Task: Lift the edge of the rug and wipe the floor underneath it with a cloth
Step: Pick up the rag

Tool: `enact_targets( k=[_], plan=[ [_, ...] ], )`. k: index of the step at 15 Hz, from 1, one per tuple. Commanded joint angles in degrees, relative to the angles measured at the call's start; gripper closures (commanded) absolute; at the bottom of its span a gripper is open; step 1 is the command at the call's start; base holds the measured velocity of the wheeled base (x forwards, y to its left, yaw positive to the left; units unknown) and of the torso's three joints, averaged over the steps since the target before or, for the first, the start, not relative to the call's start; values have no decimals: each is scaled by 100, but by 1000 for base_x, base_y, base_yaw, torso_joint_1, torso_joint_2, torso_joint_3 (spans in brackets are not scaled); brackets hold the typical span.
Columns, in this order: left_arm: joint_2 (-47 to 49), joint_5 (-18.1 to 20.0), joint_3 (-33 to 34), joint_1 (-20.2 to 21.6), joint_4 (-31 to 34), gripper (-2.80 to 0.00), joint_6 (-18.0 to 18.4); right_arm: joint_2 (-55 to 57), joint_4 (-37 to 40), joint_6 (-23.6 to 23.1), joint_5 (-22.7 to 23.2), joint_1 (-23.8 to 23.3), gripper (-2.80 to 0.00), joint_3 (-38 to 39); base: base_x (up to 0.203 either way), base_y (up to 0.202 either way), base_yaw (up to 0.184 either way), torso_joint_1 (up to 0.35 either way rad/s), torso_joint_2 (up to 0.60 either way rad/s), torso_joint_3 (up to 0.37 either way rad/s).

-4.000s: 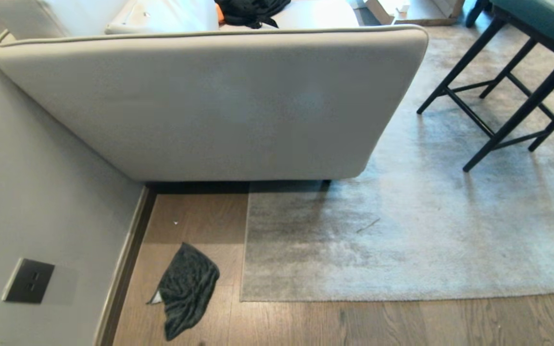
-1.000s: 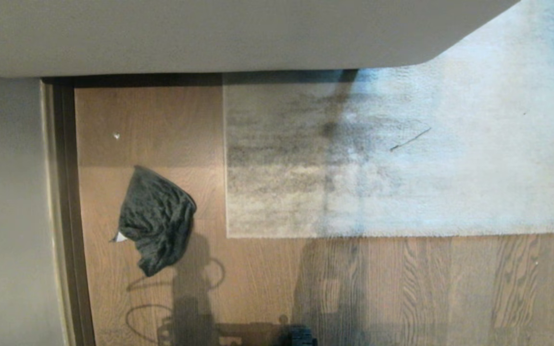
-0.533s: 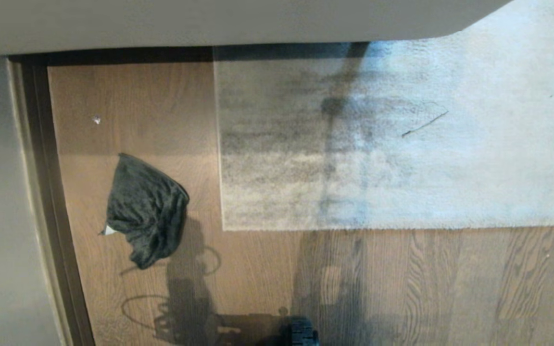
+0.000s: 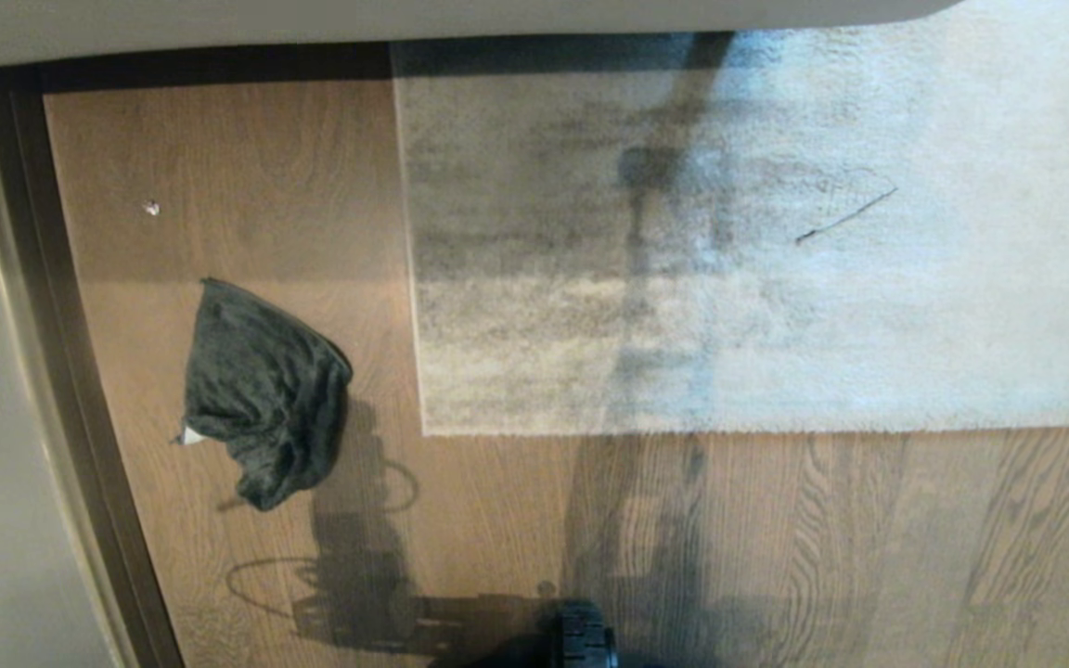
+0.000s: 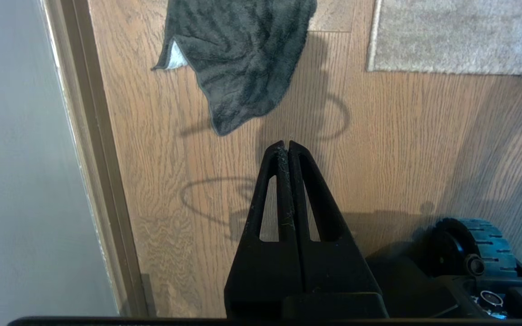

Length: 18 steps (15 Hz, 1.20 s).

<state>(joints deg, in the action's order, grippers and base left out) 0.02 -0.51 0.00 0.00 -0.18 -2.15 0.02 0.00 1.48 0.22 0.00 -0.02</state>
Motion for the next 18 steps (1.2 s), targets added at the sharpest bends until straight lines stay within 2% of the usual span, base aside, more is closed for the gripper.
enact_targets(
  k=[1, 18],
  plan=[
    [-2, -2, 0, 0, 1, 0, -5, -2, 0, 2, 4, 0, 0, 2, 0, 0, 0, 0, 0, 0],
    [-2, -2, 0, 0, 1, 0, 12, -2, 0, 2, 4, 0, 0, 2, 0, 0, 0, 0, 0, 0]
  ],
)
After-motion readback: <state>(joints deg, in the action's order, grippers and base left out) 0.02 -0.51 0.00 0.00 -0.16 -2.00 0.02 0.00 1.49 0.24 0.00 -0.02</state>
